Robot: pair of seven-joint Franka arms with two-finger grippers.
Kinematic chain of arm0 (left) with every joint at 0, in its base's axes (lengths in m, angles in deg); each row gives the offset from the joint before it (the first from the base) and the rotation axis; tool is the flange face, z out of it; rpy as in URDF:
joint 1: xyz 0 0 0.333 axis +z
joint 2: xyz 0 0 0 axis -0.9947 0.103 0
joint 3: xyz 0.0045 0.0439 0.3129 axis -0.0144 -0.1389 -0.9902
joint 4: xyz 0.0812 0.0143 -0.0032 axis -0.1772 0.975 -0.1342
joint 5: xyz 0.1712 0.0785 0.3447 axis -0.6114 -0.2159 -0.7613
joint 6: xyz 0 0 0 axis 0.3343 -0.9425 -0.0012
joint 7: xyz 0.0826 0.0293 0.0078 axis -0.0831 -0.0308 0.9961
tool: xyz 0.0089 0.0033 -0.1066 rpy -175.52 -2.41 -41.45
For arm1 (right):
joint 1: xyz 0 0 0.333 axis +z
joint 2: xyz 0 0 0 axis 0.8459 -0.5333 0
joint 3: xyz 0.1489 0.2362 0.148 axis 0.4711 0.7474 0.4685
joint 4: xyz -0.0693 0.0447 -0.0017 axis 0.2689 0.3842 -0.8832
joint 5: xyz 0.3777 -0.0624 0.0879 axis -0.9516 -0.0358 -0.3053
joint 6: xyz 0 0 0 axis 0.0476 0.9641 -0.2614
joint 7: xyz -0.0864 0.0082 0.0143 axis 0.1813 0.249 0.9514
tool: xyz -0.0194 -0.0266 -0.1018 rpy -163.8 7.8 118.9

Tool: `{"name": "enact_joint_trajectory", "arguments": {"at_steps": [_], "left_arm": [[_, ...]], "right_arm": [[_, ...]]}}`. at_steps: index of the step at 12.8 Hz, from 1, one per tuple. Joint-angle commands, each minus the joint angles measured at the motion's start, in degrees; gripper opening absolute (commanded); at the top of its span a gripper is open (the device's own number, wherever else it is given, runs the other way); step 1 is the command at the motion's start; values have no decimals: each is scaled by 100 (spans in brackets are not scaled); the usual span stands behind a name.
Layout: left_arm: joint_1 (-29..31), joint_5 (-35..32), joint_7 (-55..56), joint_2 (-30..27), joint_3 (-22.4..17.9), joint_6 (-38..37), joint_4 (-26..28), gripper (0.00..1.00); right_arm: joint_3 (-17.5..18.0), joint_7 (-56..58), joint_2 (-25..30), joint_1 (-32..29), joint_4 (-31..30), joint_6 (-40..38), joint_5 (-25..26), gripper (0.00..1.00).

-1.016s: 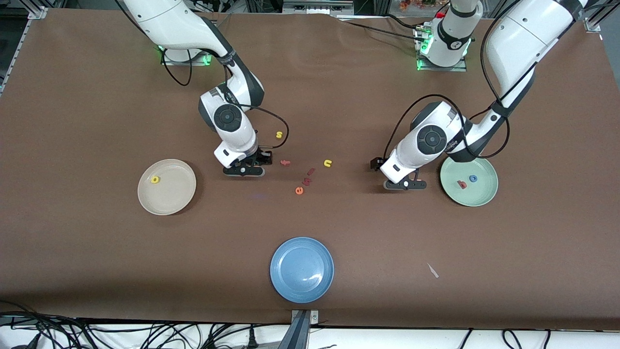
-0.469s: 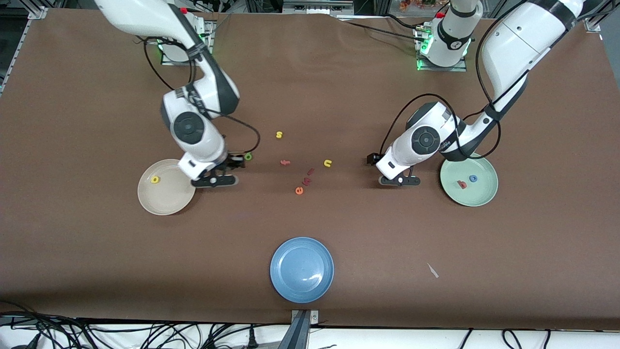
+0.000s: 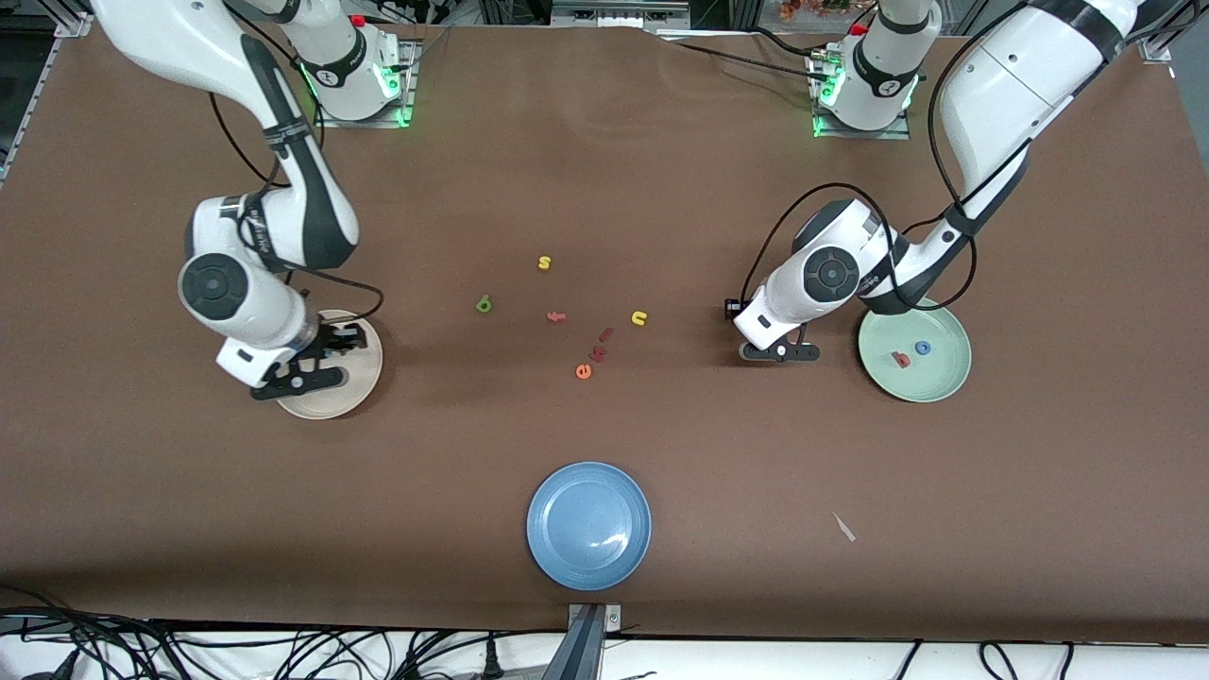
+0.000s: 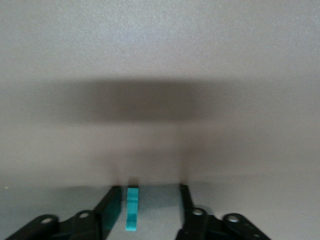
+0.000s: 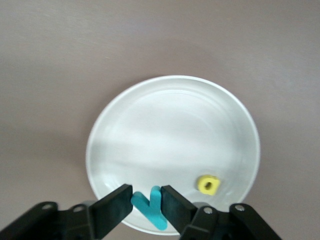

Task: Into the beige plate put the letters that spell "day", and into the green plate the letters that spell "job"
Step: 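Drop the cyan y on the cream plate while the left gripper carries cyan stick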

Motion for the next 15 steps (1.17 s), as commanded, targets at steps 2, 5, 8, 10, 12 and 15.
{"name": "enact_joint_trajectory", "arguments": {"at_steps": [2, 5, 8, 10, 12, 15], "left_arm": [[51, -31, -65, -6, 76, 70, 21, 0], [33, 13, -30, -172, 146, -174, -320, 0], [191, 529, -100, -252, 489, -1813, -1591, 0], [261, 610, -449, -244, 480, -3150, -2436, 0], [786, 610, -1230, -244, 480, -3559, -2572, 0], [1499, 558, -2399, -156, 445, -3569, -2449, 0]], "right_arm": [[-23, 128, 66, 61, -153, -110, -225, 98], [221, -134, 83, 70, -144, -233, -612, 98], [959, -1651, 109, 78, -153, -189, -613, 98], [1442, -2523, 101, 96, -144, -137, -604, 98], [1707, -3278, 75, 105, -231, 143, -604, 98], [1972, -4230, 39, 122, -766, 1064, -587, 98]]}}
